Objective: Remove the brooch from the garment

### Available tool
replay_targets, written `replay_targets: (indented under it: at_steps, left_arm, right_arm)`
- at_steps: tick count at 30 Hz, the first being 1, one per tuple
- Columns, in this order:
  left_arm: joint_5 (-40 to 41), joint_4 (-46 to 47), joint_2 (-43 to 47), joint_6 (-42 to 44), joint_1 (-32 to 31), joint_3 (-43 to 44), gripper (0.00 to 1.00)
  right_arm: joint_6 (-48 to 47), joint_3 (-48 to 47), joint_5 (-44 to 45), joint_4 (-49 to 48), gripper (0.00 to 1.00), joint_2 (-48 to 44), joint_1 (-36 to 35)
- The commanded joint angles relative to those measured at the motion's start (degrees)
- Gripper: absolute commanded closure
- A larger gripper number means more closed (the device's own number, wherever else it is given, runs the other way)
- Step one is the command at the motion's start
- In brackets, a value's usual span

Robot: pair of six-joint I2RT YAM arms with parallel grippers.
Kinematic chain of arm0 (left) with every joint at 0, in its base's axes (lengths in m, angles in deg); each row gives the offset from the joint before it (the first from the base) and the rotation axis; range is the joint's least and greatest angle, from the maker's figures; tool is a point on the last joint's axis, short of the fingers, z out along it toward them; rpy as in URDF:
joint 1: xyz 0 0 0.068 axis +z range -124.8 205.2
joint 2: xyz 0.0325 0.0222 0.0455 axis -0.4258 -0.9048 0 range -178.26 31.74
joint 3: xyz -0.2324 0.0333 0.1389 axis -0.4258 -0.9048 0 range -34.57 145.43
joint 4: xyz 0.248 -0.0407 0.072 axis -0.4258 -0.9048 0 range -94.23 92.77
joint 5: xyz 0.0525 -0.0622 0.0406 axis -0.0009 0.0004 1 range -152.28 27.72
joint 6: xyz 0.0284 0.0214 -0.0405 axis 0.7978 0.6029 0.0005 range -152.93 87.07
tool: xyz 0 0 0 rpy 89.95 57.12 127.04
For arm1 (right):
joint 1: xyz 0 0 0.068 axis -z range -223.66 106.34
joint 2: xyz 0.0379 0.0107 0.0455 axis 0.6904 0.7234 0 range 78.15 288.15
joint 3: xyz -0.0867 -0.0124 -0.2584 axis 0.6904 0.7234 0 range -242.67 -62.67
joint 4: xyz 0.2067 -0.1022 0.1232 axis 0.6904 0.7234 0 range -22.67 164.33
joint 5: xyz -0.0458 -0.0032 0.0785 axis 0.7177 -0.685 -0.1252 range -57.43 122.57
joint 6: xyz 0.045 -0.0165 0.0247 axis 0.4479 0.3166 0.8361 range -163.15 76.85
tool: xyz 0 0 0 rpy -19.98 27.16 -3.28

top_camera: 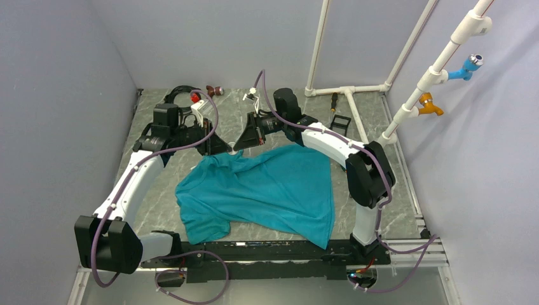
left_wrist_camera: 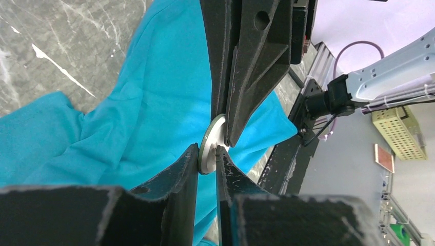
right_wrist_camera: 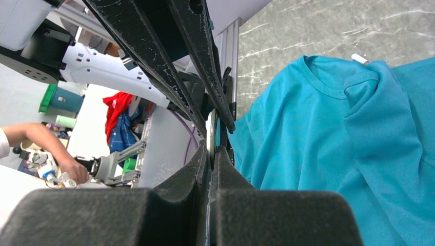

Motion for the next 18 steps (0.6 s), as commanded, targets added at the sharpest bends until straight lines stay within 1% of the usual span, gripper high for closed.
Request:
replay_targets:
  at_steps: [1, 5, 9, 12, 18]
  left_arm:
    - [9.44, -3.27, 0.56, 6.40, 0.45, 2.11, 0.82]
    - [9.96, -5.52, 0.60, 10.76, 0.45, 3.39, 0.84]
    - [7.64, -8.51, -0.18, 14.90, 0.45, 5.10, 0.84]
    - [5.73, -11.11, -0.94, 18.23, 0.48, 6.54, 0.82]
    - [4.35, -14.00, -1.94, 21.61, 0.46, 8.47, 0.83]
  right_arm:
    - [1.63, -2.05, -4.50, -2.92, 1.00, -1.55, -0.42]
    - [-2.13, -2.47, -3.47, 1.21, 1.00, -1.91, -0.44]
    - [-5.22, -2.83, -2.61, 4.90, 1.00, -2.25, -0.53]
    - [-6.10, -3.08, -2.27, 5.75, 1.00, -2.27, -0.53]
    - [-6.93, -3.46, -1.71, 6.43, 1.00, -2.03, -0.66]
